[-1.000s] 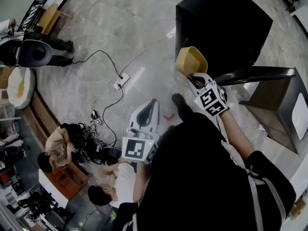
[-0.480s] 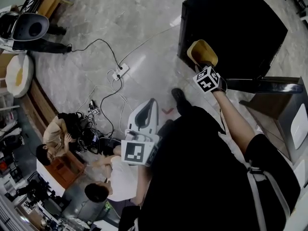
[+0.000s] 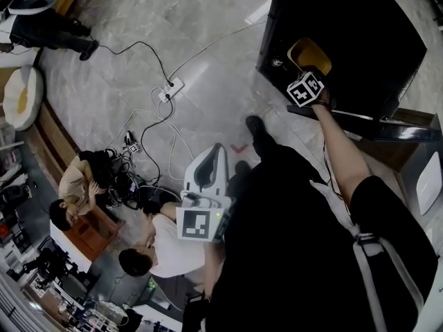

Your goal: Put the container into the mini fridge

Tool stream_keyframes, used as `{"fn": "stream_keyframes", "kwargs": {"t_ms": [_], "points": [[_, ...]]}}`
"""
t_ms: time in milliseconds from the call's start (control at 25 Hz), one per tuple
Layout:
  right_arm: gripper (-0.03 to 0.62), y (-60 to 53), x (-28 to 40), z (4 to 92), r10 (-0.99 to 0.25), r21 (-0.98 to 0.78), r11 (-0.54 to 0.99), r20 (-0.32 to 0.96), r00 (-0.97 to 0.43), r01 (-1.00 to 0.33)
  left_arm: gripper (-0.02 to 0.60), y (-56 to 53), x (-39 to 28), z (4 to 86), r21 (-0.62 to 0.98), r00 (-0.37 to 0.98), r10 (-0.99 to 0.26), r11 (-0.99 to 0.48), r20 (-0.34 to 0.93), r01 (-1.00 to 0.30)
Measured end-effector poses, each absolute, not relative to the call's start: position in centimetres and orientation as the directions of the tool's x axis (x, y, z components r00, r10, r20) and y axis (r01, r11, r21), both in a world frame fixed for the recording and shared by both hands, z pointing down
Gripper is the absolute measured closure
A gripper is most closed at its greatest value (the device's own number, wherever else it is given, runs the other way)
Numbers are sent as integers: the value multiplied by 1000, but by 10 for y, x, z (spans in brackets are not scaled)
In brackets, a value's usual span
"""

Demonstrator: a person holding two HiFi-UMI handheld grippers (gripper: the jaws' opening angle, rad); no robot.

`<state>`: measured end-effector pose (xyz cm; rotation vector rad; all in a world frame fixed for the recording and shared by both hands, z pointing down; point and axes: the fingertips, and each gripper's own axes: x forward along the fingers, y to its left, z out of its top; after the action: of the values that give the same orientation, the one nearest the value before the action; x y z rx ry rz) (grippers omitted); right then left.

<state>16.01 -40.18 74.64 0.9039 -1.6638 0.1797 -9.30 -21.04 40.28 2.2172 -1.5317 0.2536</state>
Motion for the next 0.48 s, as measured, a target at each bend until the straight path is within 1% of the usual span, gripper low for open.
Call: {"fn": "stream_keyframes", "kwargs": {"t_ms": [480], "points": [[556, -451, 211, 776, -488, 469, 630, 859, 155, -619, 549, -216, -98, 414, 233, 348, -833, -270, 430, -934]]}}
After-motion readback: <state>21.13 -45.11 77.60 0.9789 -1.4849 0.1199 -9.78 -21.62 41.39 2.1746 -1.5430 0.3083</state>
